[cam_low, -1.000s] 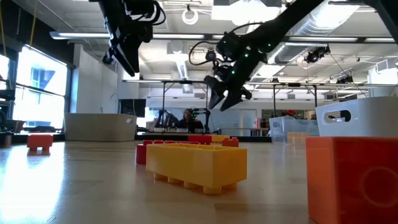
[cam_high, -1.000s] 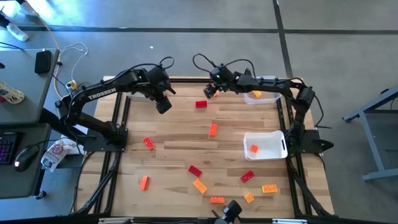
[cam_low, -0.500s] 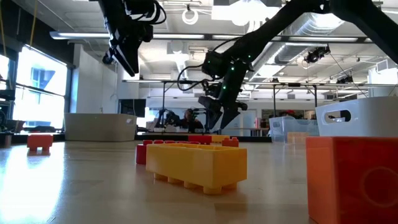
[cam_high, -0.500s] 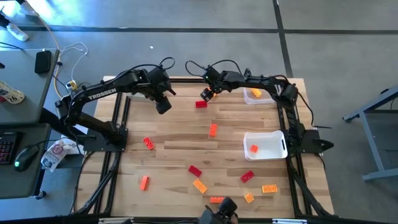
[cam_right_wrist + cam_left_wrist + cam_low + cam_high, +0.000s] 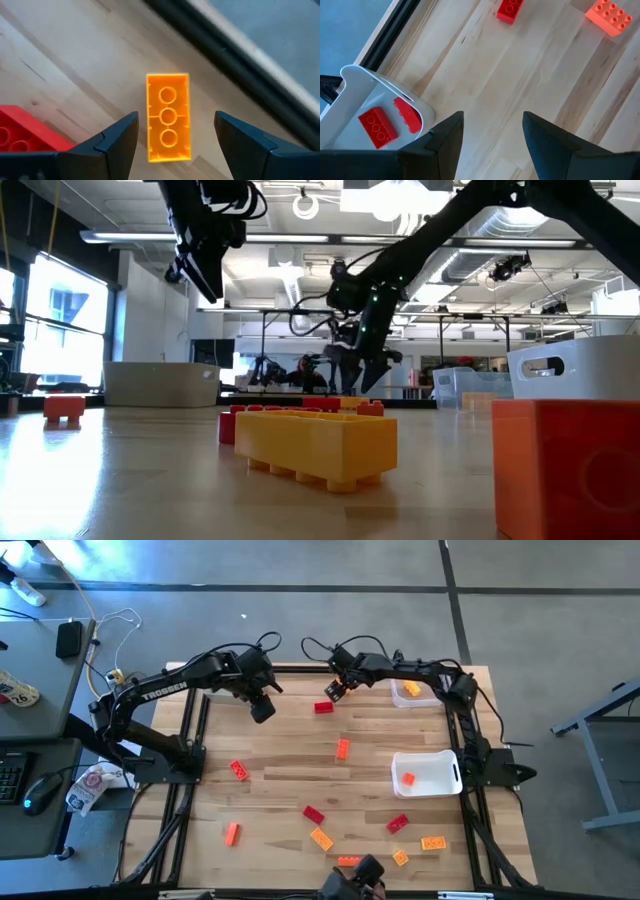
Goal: Sort & place blocks by color
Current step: Put the yellow game piece into the transparent bin
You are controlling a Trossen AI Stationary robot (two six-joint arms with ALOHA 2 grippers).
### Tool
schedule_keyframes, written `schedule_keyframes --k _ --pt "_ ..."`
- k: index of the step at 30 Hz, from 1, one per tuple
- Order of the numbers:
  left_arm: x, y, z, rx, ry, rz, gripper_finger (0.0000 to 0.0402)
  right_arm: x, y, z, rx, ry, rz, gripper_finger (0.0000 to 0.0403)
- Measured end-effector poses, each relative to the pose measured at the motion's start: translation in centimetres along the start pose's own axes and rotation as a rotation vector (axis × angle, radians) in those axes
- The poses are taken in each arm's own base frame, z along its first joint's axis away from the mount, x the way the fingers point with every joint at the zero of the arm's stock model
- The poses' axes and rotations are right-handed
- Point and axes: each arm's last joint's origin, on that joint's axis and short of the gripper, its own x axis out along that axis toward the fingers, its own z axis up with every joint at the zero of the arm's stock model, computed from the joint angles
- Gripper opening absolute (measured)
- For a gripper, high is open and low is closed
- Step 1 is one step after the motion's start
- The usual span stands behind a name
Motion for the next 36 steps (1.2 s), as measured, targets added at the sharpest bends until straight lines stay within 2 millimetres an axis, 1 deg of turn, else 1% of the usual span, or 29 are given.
schedule_keyframes --k 3,9,12,16,17,22,25,32,36 --pt "0.0 0.0 0.0 0.000 0.000 0.000 0.0191 1.2 0.1 -0.5 -0.017 0.032 -0.016 0.0248" --pt "0.0 0.0 0.0 0.001 0.000 0.000 0.0191 1.7 0.1 -0.6 -0.006 0.035 -0.026 0.0242" --pt "0.0 0.0 0.0 0.015 0.000 0.000 0.0191 1.8 -0.1 -0.7 0.005 0.045 -0.013 0.0207" --pt "0.0 0.0 0.0 0.018 -0.001 0.000 0.0191 1.7 -0.2 -0.7 0.000 0.059 0.008 0.0118" --pt "0.0 0.0 0.0 0.018 -0.002 0.000 0.0191 1.7 -0.2 -0.8 -0.007 0.062 0.009 0.0103" --pt "0.0 0.0 0.0 0.017 -0.003 0.000 0.0191 1.4 -0.2 -1.0 -0.059 0.087 -0.008 0.0102" --pt "0.0 0.0 0.0 0.017 -0.003 0.000 0.0191 0.5 -0.4 -1.0 -0.066 0.097 -0.044 0.0102" --pt "0.0 0.0 0.0 0.016 -0.003 0.000 0.0191 -3.4 -0.7 -0.4 -0.080 0.059 -0.063 0.0102" --pt "0.3 0.0 -0.1 0.017 0.006 -0.001 0.0191 -6.1 -0.8 -0.5 -0.106 0.058 -0.111 0.0102"
